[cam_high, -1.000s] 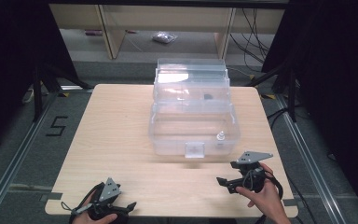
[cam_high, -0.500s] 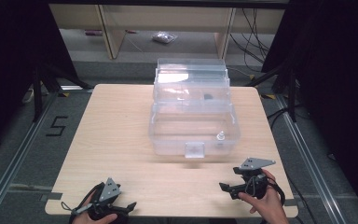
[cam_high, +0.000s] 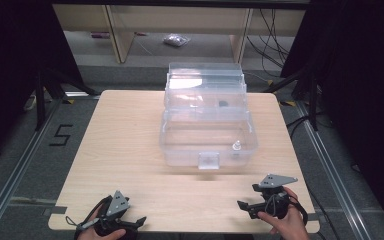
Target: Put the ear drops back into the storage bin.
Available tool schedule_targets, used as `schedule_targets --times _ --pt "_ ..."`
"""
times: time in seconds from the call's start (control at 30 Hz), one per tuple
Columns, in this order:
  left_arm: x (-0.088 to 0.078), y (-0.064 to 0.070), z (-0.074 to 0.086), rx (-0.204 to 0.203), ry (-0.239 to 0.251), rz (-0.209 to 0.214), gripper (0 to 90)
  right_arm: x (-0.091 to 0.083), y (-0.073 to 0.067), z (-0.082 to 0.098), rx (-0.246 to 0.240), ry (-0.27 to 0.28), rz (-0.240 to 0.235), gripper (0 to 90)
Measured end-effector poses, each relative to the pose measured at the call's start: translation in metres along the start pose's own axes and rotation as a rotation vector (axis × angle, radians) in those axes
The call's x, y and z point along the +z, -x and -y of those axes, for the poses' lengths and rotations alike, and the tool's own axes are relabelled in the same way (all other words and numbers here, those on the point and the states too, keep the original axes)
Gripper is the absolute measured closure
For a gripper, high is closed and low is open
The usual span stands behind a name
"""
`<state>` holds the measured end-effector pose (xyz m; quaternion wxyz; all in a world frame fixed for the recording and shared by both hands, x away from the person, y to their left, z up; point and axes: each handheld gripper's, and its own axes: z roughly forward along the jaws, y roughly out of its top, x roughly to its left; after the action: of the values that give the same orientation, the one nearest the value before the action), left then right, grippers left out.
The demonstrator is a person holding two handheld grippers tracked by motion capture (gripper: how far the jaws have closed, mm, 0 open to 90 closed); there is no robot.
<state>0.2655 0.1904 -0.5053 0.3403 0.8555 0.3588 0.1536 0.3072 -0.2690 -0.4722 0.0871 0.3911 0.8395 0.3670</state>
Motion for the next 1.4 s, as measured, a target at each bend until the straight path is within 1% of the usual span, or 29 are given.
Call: schedule_targets --times 0.03,0.1,0.13,0.17,0.3,0.33,0.37,0.4,0.43,0.47,0.5,0.53,0.57,0.63,0.67,0.7,0.77,0.8,0.83,0.97,1.0,1.07,1.13,1.17,1.23,1.27,1.33,1.37,1.4 --pt "-0.002 -0.002 0.0 0.036 -0.03 0.0 14.9 -0.001 0.001 0.001 -0.011 -0.003 0.006 17.0" --pt "-0.002 -0.002 -0.001 0.034 -0.034 -0.001 14.9 -0.001 0.0 0.004 0.017 -0.019 0.008 17.0" --pt "-0.002 -0.002 0.0 0.034 -0.029 -0.001 14.9 0.001 -0.001 0.006 0.027 0.003 0.017 17.0" --pt "-0.002 -0.002 0.0 0.034 -0.028 0.0 14.9 -0.001 0.002 0.006 -0.011 -0.019 0.016 17.0" --pt "-0.002 -0.002 0.0 0.035 -0.031 -0.001 14.9 -0.001 0.0 0.01 0.012 -0.033 0.027 17.0" --pt "-0.002 -0.002 0.0 0.035 -0.03 0.001 14.9 0.0 0.0 0.011 0.005 -0.008 0.026 16.9" --pt "-0.002 -0.002 0.0 0.035 -0.03 0.0 14.9 0.0 0.001 0.012 -0.012 -0.011 0.035 16.9" --pt "-0.002 -0.002 0.0 0.036 -0.031 0.001 14.9 -0.002 -0.003 0.013 0.038 -0.027 0.03 16.9" --pt "-0.002 -0.002 0.0 0.035 -0.031 0.001 14.9 -0.003 -0.003 0.013 0.032 -0.016 0.029 17.0" --pt "-0.002 -0.002 0.0 0.035 -0.031 0.0 14.9 -0.002 -0.001 0.014 0.002 -0.008 0.036 16.9" --pt "-0.002 -0.002 0.0 0.035 -0.031 0.0 14.9 -0.004 -0.001 0.014 0.006 -0.027 0.035 16.9" --pt "-0.002 -0.002 0.0 0.034 -0.03 0.0 14.8 -0.005 0.0 0.014 -0.013 -0.029 0.032 16.9" --pt "-0.002 -0.002 0.0 0.035 -0.03 0.0 14.9 -0.005 0.0 0.016 -0.012 -0.026 0.034 16.9" --pt "-0.002 -0.002 0.0 0.034 -0.03 0.0 14.9 -0.005 -0.003 0.017 0.026 -0.045 0.034 16.9" --pt "-0.002 -0.002 0.0 0.035 -0.031 0.0 14.9 -0.005 -0.001 0.017 0.015 -0.053 0.016 16.9" --pt "-0.002 -0.002 0.0 0.037 -0.032 0.001 14.9 -0.005 -0.004 0.019 0.035 -0.049 0.045 16.9" --pt "-0.002 -0.002 0.0 0.036 -0.031 0.0 14.9 -0.006 -0.003 0.02 0.006 -0.057 0.05 16.9" --pt "-0.002 -0.002 0.0 0.036 -0.031 0.001 14.9 -0.007 -0.004 0.02 0.019 -0.063 0.046 16.9" --pt "-0.002 -0.002 0.0 0.036 -0.031 0.001 14.9 -0.007 -0.004 0.021 0.006 -0.055 0.048 16.9" --pt "-0.002 -0.002 0.0 0.033 -0.032 0.003 14.9 -0.008 -0.006 0.024 0.016 -0.074 0.055 16.9" --pt "-0.003 -0.002 -0.001 0.034 -0.035 0.003 14.9 -0.006 -0.005 0.025 -0.015 -0.058 0.061 16.9" --pt "-0.002 -0.002 0.0 0.033 -0.03 -0.001 14.9 -0.009 -0.007 0.025 0.02 -0.099 0.065 16.9" --pt "-0.002 -0.002 0.0 0.038 -0.032 0.001 14.9 -0.008 -0.007 0.026 0.008 -0.083 0.06 16.9" --pt "-0.002 -0.002 0.0 0.035 -0.03 0.002 14.9 -0.006 -0.006 0.027 -0.01 -0.067 0.067 16.9" --pt "-0.002 -0.002 0.0 0.033 -0.029 0.001 14.9 -0.007 -0.006 0.027 -0.014 -0.081 0.067 16.9" --pt "0.001 0.001 0.0 -0.011 0.01 -0.005 14.9 -0.006 -0.006 0.026 -0.016 -0.087 0.066 16.9" --pt "0.001 0.001 0.0 -0.014 0.016 0.0 14.9 -0.007 -0.009 0.026 0.012 -0.1 0.06 16.9" --pt "0.0 0.001 0.0 -0.003 0.001 0.006 14.9 -0.007 -0.008 0.026 -0.002 -0.093 0.06 16.9" --pt "-0.002 -0.002 -0.001 0.039 -0.033 0.003 14.9 -0.006 -0.008 0.026 -0.006 -0.09 0.058 16.9"
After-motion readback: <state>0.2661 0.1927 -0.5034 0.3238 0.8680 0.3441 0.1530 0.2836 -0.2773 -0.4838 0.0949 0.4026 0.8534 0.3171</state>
